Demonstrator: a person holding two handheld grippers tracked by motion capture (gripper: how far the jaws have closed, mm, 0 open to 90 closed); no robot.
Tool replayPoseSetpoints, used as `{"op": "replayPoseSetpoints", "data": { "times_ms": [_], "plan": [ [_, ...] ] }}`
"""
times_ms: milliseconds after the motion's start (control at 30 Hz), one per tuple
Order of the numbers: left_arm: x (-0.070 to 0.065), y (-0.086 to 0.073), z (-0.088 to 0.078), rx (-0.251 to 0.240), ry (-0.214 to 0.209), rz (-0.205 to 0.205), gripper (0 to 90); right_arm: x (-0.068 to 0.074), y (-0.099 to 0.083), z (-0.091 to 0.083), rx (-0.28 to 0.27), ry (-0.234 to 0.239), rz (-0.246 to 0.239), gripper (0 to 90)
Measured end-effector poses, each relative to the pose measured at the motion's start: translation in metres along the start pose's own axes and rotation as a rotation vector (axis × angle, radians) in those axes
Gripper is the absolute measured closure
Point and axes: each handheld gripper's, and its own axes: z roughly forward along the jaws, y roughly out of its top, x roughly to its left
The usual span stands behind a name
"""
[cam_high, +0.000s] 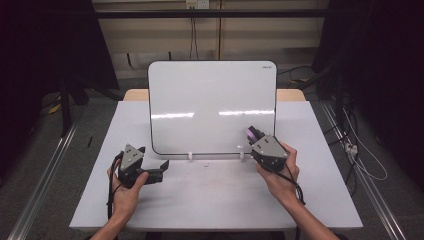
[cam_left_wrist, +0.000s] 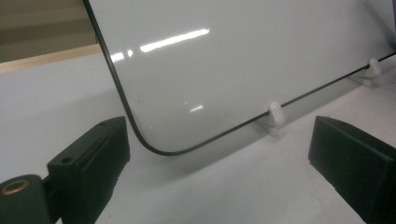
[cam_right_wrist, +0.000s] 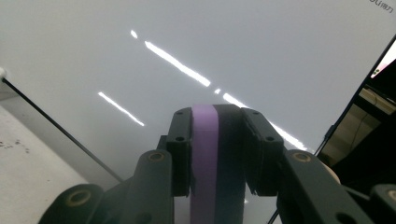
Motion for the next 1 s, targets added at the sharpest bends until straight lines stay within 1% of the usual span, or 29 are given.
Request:
{"op": "replayPoseSetpoints", "data": {
  "times_ms": [100,133,233,367,467,533,567,600,800,900,933,1000],
  "plan": [
    [-0.001,-0.001,0.001,-0.003,0.003,0.000,5.3,0.002,-0.001,0.007,0.018,-0.010,-0.020,67.1],
    [0.000,-0.001,0.001,0.003,0.002,0.008,5.3,0.003,0.000,0.010,0.023,-0.010,-0.029,67.1],
    [-0.001,-0.002,0.002,0.009,0.005,0.018,5.3,0.004,0.002,0.015,0.035,-0.016,-0.036,67.2],
    [-0.001,-0.003,0.002,0.007,0.002,0.018,5.3,0.006,0.004,0.021,0.042,-0.015,-0.044,67.2],
    [-0.001,-0.003,0.002,0.003,0.005,0.015,5.3,0.008,0.004,0.026,0.061,-0.009,-0.051,67.2],
    [0.000,-0.003,0.002,0.000,0.009,0.015,5.3,0.008,0.003,0.029,0.065,-0.010,-0.048,67.2],
    [0.000,-0.003,0.002,-0.004,0.010,0.008,5.3,0.008,0.003,0.030,0.064,-0.009,-0.046,67.2],
    [0.001,-0.003,0.001,0.001,0.015,0.011,5.3,0.008,0.003,0.031,0.067,-0.008,-0.051,67.2],
    [0.003,-0.003,0.001,-0.005,0.021,0.006,5.2,0.007,0.003,0.032,0.067,-0.003,-0.045,66.8],
    [0.004,-0.003,0.000,-0.008,0.024,0.004,5.3,0.006,0.003,0.032,0.062,-0.001,-0.028,65.7],
    [0.004,-0.003,0.000,-0.006,0.026,0.003,5.3,0.006,0.002,0.032,0.059,0.001,-0.015,65.2],
    [0.004,-0.003,0.000,-0.014,0.028,-0.007,5.3,0.005,0.002,0.032,0.055,0.006,-0.007,62.7]
  ]
}}
